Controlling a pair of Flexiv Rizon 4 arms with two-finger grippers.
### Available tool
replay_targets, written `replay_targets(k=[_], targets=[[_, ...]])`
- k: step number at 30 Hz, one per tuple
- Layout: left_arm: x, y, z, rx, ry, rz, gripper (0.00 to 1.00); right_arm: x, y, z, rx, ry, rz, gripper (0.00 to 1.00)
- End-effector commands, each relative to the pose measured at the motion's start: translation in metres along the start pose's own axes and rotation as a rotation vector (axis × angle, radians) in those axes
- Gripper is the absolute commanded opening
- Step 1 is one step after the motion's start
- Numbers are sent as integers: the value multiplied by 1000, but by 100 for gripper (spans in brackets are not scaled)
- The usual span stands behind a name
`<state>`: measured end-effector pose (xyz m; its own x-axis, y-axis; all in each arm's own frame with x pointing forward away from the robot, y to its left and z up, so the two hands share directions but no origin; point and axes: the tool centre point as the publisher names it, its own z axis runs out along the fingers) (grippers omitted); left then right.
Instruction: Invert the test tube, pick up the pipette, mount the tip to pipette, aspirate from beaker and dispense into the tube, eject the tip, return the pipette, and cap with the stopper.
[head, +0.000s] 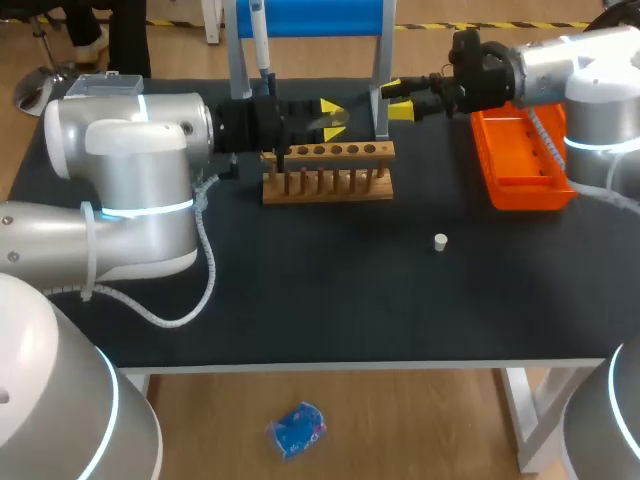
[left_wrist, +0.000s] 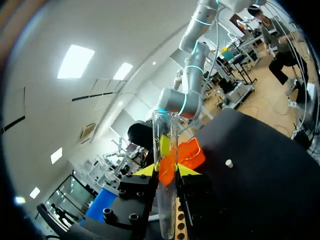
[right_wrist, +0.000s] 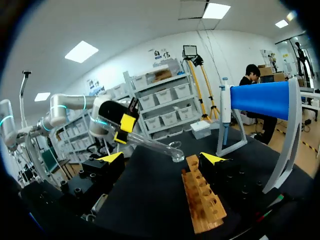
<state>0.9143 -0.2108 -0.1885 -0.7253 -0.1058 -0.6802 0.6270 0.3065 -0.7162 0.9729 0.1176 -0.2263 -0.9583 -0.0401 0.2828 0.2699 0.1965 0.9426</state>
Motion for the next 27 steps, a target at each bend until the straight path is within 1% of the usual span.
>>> replay_targets(k=[1, 2, 3, 4, 5, 6, 7, 8, 9, 22, 23, 24, 25, 27], targets=[[-11, -1, 9, -12, 50, -66, 0, -3, -6, -10, 483, -80, -378, 100], [-11, -1, 10, -15, 56, -93, 0, -6, -11, -12, 539, -85, -421, 100], [-11, 0, 11, -22, 64, -112, 0, -9, -17, -15, 630, -99, -494, 100], [-12, 1, 13, -37, 56, -131, 0, -11, -22, -16, 700, -114, -547, 100], [-11, 3, 14, -63, 61, -190, 0, -13, -27, -18, 753, -135, -608, 100], [-10, 4, 14, -71, 73, -203, 0, -15, -29, -20, 779, -170, -650, 100], [-9, 5, 15, -78, 75, -202, 0, -17, -31, -21, 779, -192, -670, 100], [-10, 5, 15, -79, 50, -198, 0, -17, -31, -21, 779, -192, -670, 100], [-10, 5, 15, -70, 48, -198, 0, -17, -31, -21, 779, -192, -670, 100], [-10, 5, 15, -70, 48, -198, 0, -17, -31, -21, 779, -192, -670, 100], [-10, 6, 16, -40, 41, -238, 0, -19, -33, -19, 796, -193, -690, 100], [-12, 6, 17, -7, 26, -256, 0, -21, -35, -18, 824, -208, -710, 100], [-14, 6, 19, -3, 16, -260, 0, -23, -38, -18, 839, -221, -715, 100], [-17, 9, 24, 9, 20, -278, 0, -23, -42, -18, 831, -228, -697, 100]])
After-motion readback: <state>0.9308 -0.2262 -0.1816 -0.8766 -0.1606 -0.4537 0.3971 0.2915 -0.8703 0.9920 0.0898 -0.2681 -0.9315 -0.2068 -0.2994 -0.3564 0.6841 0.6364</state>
